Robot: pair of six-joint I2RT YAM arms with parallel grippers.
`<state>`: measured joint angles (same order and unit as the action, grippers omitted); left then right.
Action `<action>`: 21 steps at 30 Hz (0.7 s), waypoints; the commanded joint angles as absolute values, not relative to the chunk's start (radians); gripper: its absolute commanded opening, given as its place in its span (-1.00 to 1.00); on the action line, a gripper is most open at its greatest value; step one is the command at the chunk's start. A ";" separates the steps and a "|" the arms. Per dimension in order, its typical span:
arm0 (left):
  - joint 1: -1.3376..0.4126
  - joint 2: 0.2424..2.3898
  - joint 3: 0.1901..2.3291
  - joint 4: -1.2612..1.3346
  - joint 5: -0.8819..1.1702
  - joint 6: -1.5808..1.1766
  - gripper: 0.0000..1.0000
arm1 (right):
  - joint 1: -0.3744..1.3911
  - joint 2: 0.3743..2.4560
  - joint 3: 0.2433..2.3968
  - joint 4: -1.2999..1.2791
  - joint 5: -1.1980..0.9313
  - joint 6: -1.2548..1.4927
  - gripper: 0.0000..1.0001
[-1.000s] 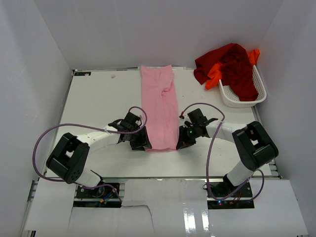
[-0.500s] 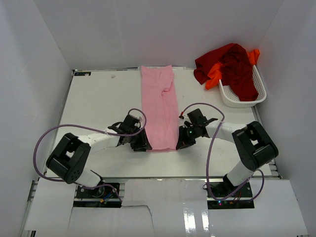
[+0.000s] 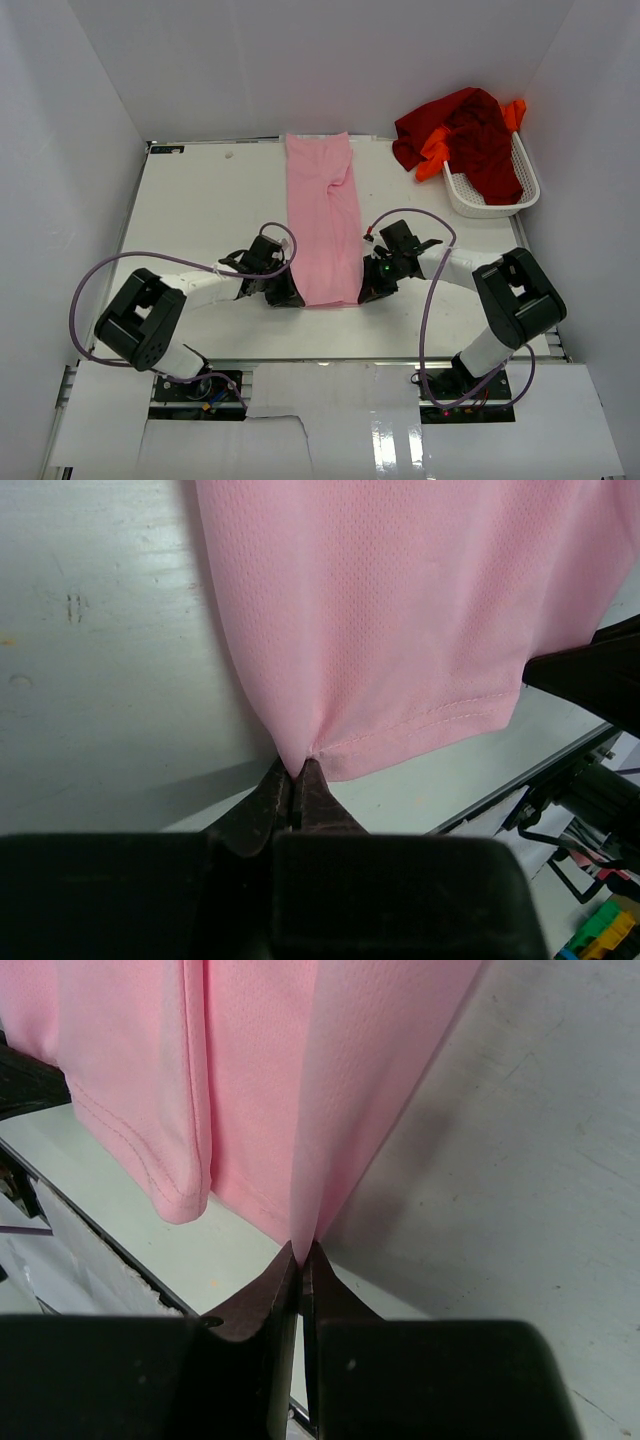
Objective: Fold and stack the t-shirts
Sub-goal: Grab the bottom of the folded rectangular tshirt with both arms
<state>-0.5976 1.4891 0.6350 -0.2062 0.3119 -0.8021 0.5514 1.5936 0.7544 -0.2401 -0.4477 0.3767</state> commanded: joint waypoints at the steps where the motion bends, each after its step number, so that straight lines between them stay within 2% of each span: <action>1: -0.601 1.439 0.586 -0.321 0.291 -0.769 -1.00 | 0.557 1.546 0.753 -0.287 -0.443 0.359 -0.85; 21: -0.611 1.378 0.568 -0.374 0.351 -0.761 -1.00 | 0.606 1.445 0.629 -0.282 -0.491 0.413 -0.84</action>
<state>-0.6056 1.3857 0.5640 -0.3222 0.3679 -0.7788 0.5938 1.4784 0.6456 -0.2859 -0.4721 0.3943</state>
